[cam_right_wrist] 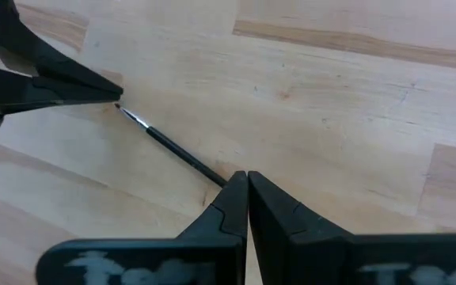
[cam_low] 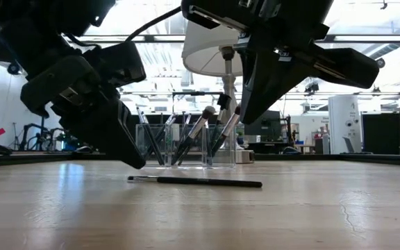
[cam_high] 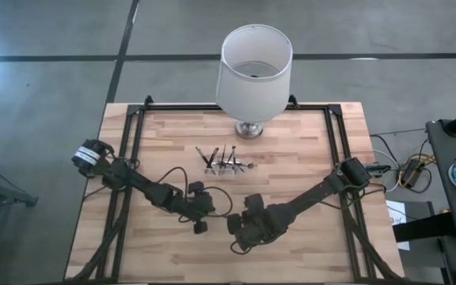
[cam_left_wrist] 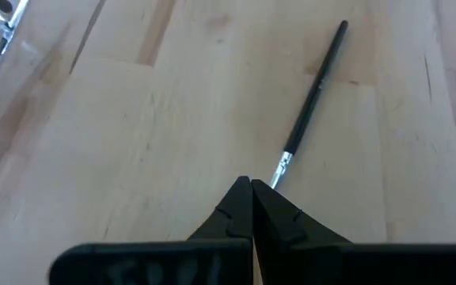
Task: Put items in baskets/containers
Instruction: Put the eyeshadow brush into the transparent organizer
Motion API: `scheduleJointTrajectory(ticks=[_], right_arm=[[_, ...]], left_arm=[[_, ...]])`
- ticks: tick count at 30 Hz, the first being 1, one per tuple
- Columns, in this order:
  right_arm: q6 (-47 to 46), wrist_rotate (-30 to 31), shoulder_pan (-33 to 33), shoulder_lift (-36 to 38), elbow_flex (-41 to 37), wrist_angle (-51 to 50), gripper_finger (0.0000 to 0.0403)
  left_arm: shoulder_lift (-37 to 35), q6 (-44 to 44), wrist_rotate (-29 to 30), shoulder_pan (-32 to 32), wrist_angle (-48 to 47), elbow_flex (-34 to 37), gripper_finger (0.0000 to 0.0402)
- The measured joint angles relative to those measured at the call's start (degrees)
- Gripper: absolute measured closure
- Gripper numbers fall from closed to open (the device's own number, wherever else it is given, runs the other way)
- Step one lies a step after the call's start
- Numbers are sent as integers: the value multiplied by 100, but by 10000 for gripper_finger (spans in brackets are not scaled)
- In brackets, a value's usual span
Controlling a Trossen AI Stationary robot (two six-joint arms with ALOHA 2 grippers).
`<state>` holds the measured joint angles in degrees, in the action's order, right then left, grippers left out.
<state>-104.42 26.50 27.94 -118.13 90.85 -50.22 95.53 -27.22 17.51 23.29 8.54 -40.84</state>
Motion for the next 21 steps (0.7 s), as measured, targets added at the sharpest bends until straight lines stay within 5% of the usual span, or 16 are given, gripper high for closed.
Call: scheduleJointTrajectory(ticks=[21], right_arm=[[-11, -2, -24, 0, 0, 0, 394]], left_arm=[[51, 61, -200, -31, 28, 7, 401]])
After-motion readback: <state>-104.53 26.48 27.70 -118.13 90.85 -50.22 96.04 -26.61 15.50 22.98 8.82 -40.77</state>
